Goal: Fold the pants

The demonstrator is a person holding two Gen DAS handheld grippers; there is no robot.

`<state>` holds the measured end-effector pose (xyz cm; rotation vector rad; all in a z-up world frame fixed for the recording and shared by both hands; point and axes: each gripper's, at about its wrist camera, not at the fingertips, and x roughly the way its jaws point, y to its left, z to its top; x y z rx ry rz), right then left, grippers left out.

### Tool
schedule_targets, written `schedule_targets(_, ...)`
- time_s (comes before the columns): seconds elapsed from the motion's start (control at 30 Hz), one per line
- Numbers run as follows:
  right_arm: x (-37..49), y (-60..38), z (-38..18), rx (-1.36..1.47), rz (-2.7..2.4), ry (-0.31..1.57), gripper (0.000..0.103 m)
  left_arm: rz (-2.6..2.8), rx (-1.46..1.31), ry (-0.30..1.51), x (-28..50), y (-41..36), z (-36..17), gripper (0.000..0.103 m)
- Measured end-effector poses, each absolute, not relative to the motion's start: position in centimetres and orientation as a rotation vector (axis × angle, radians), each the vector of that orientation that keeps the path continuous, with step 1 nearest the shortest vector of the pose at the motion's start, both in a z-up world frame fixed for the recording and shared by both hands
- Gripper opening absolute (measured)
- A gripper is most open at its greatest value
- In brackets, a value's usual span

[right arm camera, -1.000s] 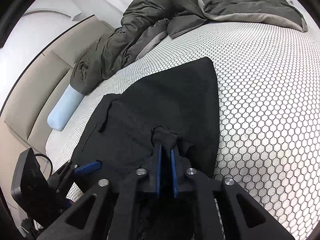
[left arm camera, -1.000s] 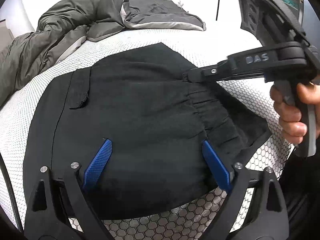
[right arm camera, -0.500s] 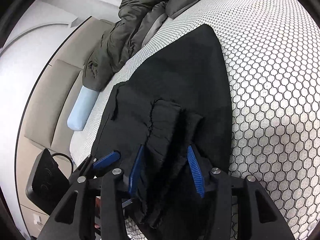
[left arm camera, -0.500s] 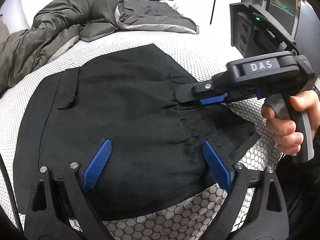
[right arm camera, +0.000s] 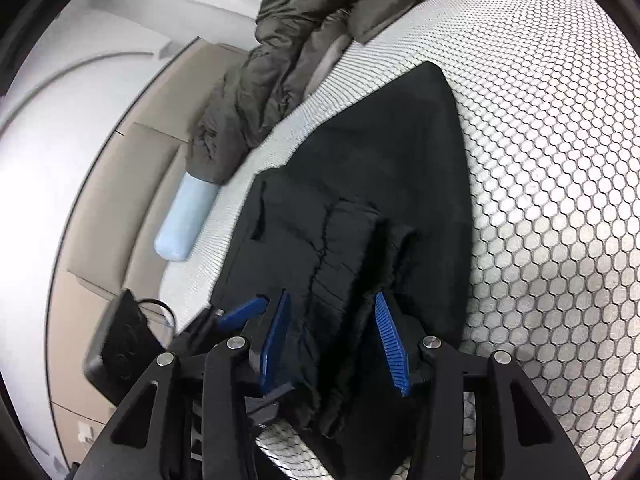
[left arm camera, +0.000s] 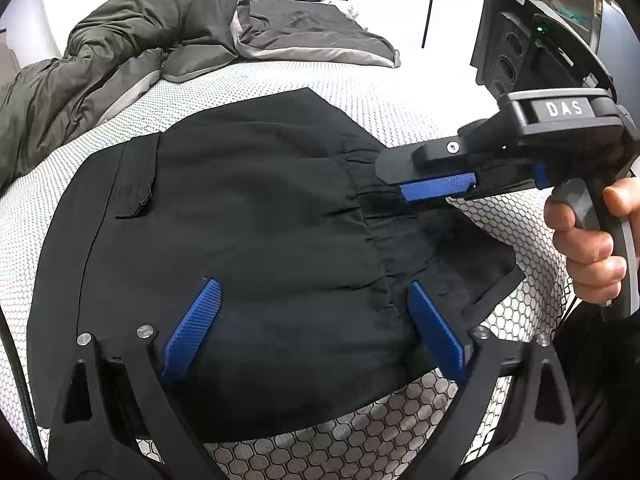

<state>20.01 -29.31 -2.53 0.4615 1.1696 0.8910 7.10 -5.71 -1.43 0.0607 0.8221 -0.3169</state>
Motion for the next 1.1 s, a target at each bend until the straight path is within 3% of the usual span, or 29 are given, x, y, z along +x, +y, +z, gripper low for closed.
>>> schedule_targets(0.17,20.0,-29.2,-4.1,0.432,0.890,1.256,0.046,-0.315,0.065,0.825,7.0,-5.8,-1.6,0.094)
schedule_targets(0.43,20.1,-28.4,-3.1,0.446,0.939,1.159,0.046,-0.321,0.065,0.823,7.0,-5.3,-1.6,0.094)
schedule_targets(0.53,20.2,-27.5,-3.7,0.381,0.900,1.152,0.020,-0.320,0.064,0.825,7.1,-5.3,-1.7,0.094)
schedule_targets(0.63,19.8,-27.7,-2.3,0.391,0.918,1.098,0.014,-0.321,0.052,0.822,7.1,-5.3,-1.7,0.094)
schedule_targets(0.9,20.9,-29.2,-3.7,0.406,0.828,1.187,0.020,-0.328,0.070,0.841,7.0,-5.1,-1.7,0.095)
schedule_targets(1.1,17.6,-31.5,2.7,0.261,0.769,0.934,0.025,-0.230,0.021,0.727,5.1,0.4,1.8,0.098)
